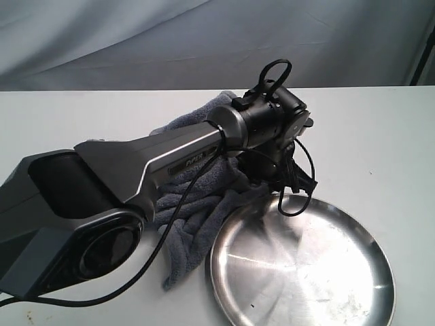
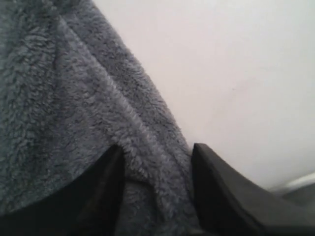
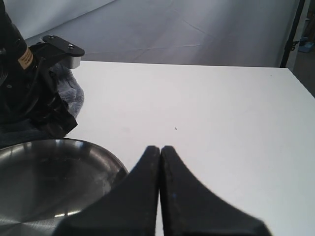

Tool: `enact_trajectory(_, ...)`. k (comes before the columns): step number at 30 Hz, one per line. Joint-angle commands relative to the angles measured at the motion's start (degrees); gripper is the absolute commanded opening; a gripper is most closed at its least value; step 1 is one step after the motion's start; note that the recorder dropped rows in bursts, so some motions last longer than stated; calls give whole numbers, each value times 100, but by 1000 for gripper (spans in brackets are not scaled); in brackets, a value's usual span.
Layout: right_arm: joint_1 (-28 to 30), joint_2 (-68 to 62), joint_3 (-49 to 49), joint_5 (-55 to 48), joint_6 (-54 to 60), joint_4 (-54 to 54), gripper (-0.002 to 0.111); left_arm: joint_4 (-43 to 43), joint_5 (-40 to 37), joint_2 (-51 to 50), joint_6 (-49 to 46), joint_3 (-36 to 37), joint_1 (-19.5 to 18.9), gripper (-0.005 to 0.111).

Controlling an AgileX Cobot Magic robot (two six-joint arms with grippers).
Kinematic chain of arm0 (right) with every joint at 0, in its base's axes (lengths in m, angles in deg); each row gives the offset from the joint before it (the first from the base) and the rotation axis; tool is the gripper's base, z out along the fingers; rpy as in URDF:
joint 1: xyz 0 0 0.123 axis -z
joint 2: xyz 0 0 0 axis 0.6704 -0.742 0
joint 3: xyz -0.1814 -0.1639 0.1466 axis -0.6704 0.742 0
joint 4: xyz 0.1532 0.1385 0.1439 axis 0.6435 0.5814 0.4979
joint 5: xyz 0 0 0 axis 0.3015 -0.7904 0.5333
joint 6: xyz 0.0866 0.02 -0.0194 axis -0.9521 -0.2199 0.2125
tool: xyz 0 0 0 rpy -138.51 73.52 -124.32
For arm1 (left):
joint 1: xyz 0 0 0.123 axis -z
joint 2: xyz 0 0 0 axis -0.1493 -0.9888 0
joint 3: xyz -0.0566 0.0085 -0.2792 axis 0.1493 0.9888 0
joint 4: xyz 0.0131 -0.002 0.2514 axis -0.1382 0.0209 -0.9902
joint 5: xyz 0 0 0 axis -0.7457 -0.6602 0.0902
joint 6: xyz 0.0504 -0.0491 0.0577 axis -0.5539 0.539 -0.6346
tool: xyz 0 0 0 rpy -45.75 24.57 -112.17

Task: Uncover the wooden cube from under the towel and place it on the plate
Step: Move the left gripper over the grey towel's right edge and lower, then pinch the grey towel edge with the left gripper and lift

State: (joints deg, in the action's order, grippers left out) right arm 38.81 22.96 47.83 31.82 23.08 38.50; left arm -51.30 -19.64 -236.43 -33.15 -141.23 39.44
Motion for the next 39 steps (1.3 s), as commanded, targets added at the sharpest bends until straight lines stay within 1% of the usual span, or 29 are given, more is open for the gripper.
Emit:
enact_trajectory(1,-15,22,20,57,-5,-1,0,-20,112,-21,44,-24,-8,17)
enact_trajectory(2,-15,22,20,57,-5,-1,0,-20,112,16,34,-24,-8,9)
enact_trajectory(4,-15,22,20,57,-5,-1,0,-20,90,88,14,-24,-8,0)
enact_trajectory(8,-15,22,20,57,-5,-1,0,2,75,375,18,-24,-8,0)
enact_trajectory(16,-15,22,20,57,-5,-1,0,-9,-582,1007,-163,-24,-8,0)
enact_trajectory(17,-15,22,20,57,-5,-1,0,-9,-606,1078,-342,-24,-8,0)
enact_trajectory(24,-15,22,20,57,-5,-1,0,-31,-606,1397,-435,-24,-8,0)
enact_trajectory(28,-15,22,20,57,-5,-1,0,-340,-606,1564,-471,-24,-8,0)
enact_trajectory(32,-15,22,20,57,-5,-1,0,-330,-606,1687,-640,-24,-8,0)
enact_trajectory(35,-15,22,20,57,-5,-1,0,-319,-606,1769,-823,53,-8,0)
enact_trajectory(39,-15,22,20,57,-5,-1,0,-434,-606,1883,-856,346,-8,0)
